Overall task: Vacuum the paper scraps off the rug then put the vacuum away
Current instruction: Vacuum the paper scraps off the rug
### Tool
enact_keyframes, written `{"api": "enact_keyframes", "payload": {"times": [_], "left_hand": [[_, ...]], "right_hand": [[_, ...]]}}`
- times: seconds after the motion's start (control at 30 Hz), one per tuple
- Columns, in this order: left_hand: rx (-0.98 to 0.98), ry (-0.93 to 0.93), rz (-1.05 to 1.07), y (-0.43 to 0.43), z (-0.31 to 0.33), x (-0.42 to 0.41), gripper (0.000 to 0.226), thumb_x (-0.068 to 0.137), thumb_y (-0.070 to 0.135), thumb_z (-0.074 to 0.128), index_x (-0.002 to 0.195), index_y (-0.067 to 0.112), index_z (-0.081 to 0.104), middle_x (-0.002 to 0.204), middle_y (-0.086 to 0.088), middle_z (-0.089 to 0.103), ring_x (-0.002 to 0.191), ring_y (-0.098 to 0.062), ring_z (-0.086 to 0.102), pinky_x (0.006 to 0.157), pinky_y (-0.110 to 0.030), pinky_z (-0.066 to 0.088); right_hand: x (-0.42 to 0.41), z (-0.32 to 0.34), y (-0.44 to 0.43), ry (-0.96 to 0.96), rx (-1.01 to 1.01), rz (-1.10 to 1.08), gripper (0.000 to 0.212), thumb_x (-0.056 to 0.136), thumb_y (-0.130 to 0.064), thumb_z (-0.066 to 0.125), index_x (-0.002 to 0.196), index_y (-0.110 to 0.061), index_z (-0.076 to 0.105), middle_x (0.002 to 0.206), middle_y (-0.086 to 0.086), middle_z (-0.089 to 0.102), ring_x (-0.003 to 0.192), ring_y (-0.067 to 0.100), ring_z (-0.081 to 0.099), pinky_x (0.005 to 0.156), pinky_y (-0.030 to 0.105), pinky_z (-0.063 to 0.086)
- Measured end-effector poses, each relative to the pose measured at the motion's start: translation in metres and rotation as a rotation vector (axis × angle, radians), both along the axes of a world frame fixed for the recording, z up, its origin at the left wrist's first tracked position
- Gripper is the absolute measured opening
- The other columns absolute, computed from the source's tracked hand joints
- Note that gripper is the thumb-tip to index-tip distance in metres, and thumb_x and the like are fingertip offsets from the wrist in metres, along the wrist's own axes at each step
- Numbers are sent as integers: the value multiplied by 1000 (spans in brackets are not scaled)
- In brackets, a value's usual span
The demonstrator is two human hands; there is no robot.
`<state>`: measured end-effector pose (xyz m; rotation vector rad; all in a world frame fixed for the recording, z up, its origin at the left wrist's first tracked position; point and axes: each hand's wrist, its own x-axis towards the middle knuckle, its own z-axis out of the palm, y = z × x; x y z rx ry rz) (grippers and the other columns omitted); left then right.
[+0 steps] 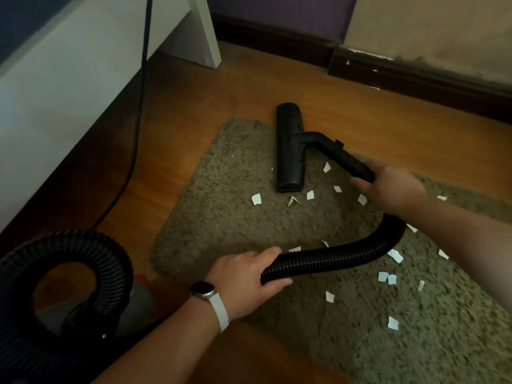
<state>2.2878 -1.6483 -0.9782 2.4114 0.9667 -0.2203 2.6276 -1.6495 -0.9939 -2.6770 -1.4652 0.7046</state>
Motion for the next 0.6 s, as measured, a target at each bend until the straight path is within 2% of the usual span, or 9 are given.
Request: {"api": "enact_keyframes", "payload": {"times": [0.13, 0.43, 0.6], "left_hand": [[-5, 8, -19, -3, -3, -4, 55, 89, 71, 38, 136, 42, 35, 106, 13, 61, 92, -9, 60, 75, -30, 51], [-37, 9, -100, -5, -2, 4, 56, 88, 71, 40, 136, 42, 36, 107, 14, 61, 95, -9, 60, 78, -31, 51], [1, -2, -143, -5, 0, 14, 55, 87, 71, 42, 134, 43, 37, 105, 15, 61, 93, -6, 59, 72, -25, 46]], "right_hand": [[-3, 1, -14, 43, -6, 15, 36, 99, -50, 51, 124, -24, 53, 72, 4, 62, 57, 22, 61, 45, 27, 41], [-2, 9, -49, 61, -15, -14, 43, 97, -53, 52, 132, -27, 52, 69, 1, 63, 55, 18, 62, 43, 27, 43], [6, 12, -69, 85, -20, -59, 29, 97, -51, 53, 117, -30, 55, 69, 0, 65, 55, 18, 64, 46, 32, 51]]}}
